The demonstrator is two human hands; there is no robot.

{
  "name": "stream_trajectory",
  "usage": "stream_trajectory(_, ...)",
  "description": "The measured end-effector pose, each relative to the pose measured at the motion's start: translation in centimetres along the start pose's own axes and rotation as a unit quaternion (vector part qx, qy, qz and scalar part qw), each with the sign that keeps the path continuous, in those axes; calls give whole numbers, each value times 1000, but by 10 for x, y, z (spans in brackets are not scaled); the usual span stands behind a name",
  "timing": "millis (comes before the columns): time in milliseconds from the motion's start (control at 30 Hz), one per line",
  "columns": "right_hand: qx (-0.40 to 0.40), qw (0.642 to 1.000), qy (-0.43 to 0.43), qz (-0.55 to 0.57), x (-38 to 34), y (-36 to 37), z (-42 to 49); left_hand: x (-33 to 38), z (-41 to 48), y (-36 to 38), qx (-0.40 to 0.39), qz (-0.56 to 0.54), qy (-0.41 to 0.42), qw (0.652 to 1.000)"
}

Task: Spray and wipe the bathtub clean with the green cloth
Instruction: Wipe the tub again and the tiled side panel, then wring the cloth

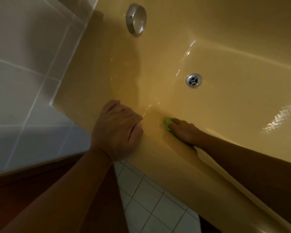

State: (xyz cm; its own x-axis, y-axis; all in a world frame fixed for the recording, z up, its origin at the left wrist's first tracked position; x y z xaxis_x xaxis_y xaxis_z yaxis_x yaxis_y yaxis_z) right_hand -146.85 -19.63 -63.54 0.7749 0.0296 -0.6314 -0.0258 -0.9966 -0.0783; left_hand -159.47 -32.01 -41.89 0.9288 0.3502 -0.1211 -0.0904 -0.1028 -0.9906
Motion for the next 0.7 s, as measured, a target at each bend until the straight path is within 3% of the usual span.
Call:
stream_trajectory(100, -38, 982, -168, 72, -69, 8, -60, -6, 1, 0, 6, 4, -3, 1000)
stream_trajectory(200, -60, 966, -235, 87, -86, 3, -106, -12, 2, 1, 8, 4, -12, 1000)
stream_trajectory(300, -63, 978, -185, 73, -61, 0, -81, -16, 3, 1, 5, 11, -10, 1000)
stream_trajectory(433, -5, 999, -21, -34, 12, -4, 10, -19, 6, 3, 7, 8, -10, 1000)
stream_trajectory(533, 47, 995, 63, -68, 19, -3, 47, -23, 5, 3, 17, 8, -13, 1000)
stream_trajectory(600, 28, 998, 36, -33, -14, 7, 45, -26, 7, 4, 15, 6, -15, 1000)
stream_trajectory(700, -23, 993, -99, 65, -79, 21, 0, -31, 8, 5, 12, -10, -28, 999)
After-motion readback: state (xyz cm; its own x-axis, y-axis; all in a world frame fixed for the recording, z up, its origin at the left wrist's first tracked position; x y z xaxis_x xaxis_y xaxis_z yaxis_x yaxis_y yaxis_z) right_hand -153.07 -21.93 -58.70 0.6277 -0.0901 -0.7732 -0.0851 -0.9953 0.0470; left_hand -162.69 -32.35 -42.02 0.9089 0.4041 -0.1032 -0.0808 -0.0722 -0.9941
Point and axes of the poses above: each hand's wrist, its own z-axis towards the middle knuckle, its own y-axis out of the palm, x = y × z, the point moved 5 cm from there along z, towards the middle knuckle, and after that the axes turned 10 degrees about z, right-handed, at the moved point
